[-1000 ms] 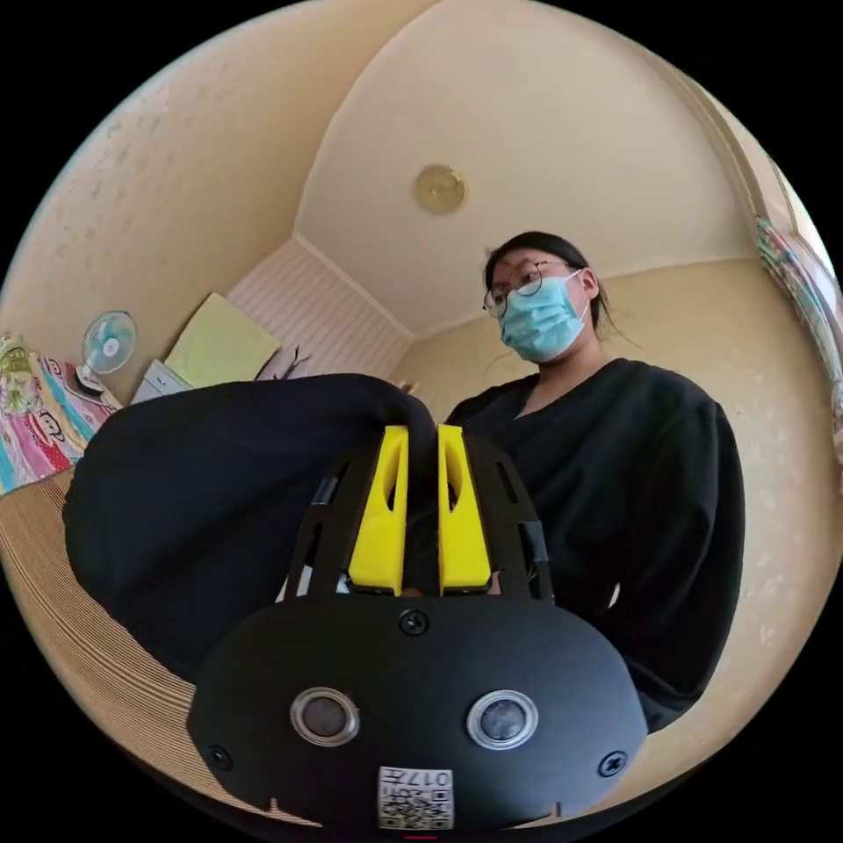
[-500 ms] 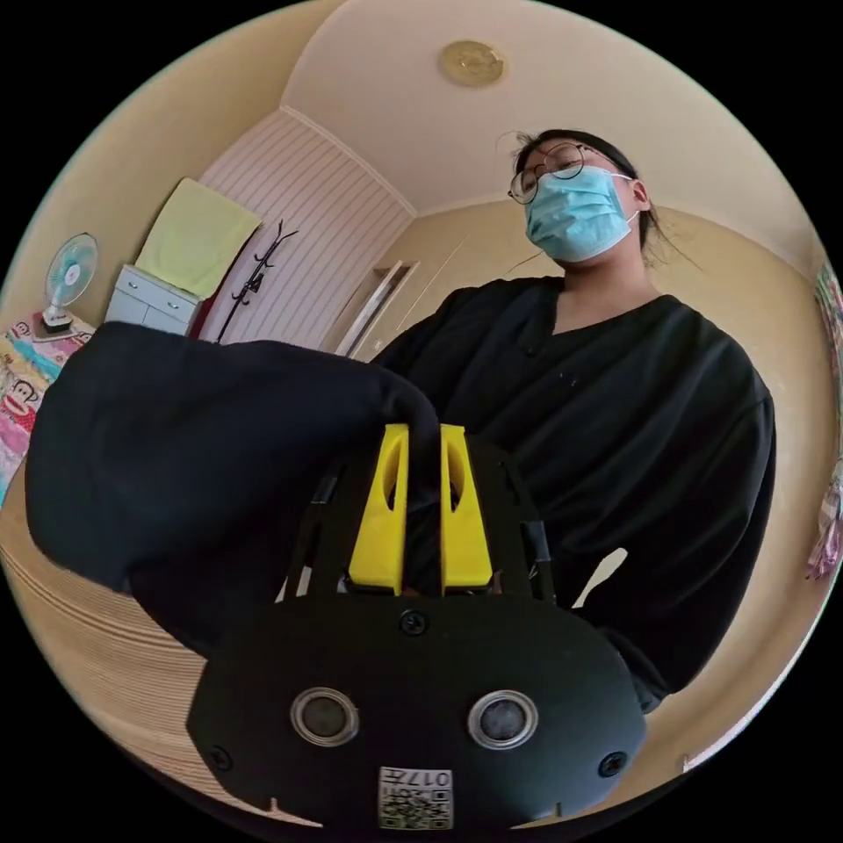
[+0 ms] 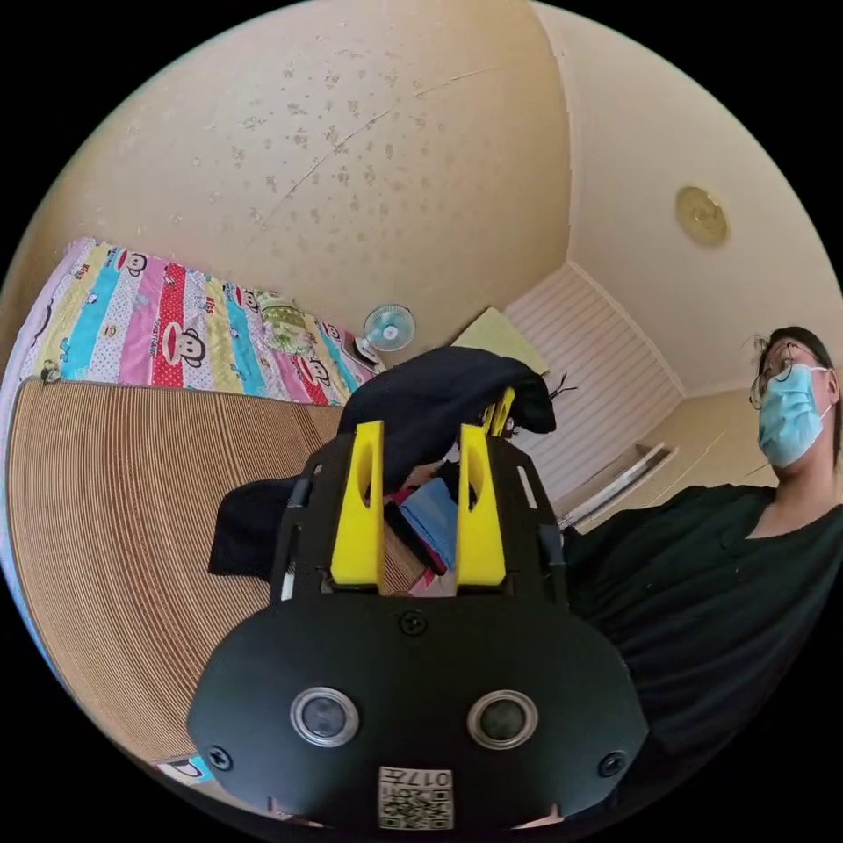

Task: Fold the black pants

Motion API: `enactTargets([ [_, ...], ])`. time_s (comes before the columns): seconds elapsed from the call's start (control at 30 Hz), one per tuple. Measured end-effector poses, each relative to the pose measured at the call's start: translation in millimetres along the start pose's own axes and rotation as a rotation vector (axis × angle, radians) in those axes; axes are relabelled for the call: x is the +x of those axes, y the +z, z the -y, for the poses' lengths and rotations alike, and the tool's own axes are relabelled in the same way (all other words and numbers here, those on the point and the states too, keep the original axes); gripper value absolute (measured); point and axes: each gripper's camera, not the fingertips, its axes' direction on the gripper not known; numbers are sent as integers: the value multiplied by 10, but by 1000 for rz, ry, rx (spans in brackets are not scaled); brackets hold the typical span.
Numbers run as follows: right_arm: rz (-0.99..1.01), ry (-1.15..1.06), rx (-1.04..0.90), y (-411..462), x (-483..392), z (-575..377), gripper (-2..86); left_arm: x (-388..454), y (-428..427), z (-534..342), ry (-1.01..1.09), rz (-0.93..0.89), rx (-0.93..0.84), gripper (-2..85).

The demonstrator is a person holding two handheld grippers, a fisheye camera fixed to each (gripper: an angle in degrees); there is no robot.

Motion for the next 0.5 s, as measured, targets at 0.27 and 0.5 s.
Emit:
enactTargets([
  [0.27,110,203,-74,417,523,-1167,23,851,975,21,417,303,-293,155],
  [0.5,-17,118,-176,450,295,-1503,1,480,753,30,226,-53,-159,91],
])
